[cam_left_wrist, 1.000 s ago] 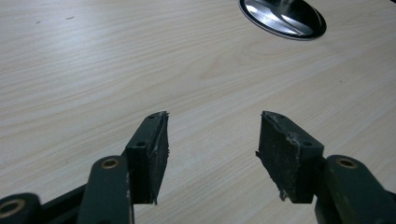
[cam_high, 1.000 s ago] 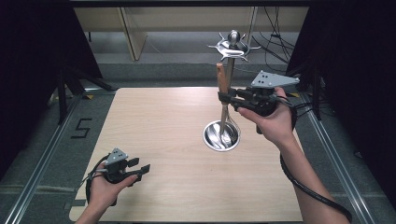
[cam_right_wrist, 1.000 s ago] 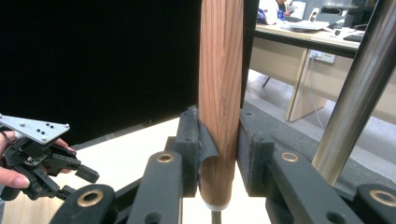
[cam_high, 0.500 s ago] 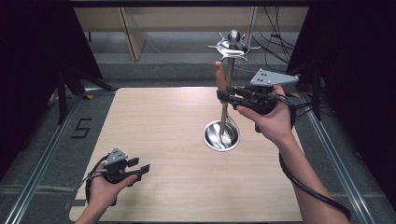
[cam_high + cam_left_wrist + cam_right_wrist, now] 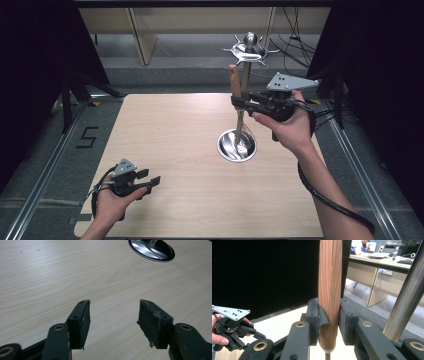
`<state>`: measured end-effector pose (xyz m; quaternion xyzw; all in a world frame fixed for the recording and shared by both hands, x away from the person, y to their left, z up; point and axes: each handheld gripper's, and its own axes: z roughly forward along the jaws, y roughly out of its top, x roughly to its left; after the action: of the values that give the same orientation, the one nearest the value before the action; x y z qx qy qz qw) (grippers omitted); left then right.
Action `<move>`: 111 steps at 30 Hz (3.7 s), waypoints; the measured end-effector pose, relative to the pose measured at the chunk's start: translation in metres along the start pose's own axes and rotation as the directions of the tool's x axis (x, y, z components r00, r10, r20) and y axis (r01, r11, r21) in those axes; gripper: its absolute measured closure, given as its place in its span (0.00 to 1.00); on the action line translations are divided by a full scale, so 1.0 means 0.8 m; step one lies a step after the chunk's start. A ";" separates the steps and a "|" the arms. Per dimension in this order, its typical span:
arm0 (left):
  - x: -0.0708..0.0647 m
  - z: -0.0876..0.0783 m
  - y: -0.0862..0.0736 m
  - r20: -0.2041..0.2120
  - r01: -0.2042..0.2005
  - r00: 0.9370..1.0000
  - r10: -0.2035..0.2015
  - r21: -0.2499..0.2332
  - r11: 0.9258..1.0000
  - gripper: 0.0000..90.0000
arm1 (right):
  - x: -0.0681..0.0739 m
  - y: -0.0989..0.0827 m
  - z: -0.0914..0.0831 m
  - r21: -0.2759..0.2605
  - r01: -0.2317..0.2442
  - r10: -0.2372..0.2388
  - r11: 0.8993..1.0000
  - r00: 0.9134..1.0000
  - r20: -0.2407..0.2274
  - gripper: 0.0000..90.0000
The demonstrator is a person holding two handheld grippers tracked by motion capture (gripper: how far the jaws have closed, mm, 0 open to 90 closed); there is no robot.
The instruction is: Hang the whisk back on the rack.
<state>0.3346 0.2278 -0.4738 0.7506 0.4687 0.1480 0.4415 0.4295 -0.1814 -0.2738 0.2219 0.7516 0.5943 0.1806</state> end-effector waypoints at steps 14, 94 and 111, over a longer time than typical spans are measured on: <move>0.000 0.000 0.000 -0.001 -0.001 1.000 0.001 0.002 1.000 0.46 | -0.003 0.001 0.003 -0.009 -0.018 0.018 1.000 1.000 -0.004 0.82; 0.000 0.001 -0.001 -0.003 0.001 1.000 -0.001 -0.001 1.000 0.46 | -0.023 -0.031 -0.034 0.082 -0.060 0.047 0.995 0.988 0.145 0.60; 0.000 0.000 -0.001 -0.002 0.002 1.000 -0.002 0.003 1.000 0.46 | -0.022 -0.076 -0.070 0.135 -0.126 0.101 0.983 0.978 0.181 0.56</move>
<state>0.3339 0.2280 -0.4746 0.7509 0.4699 0.1475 0.4400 0.4068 -0.2486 -0.3198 0.3280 0.7606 0.5255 0.1941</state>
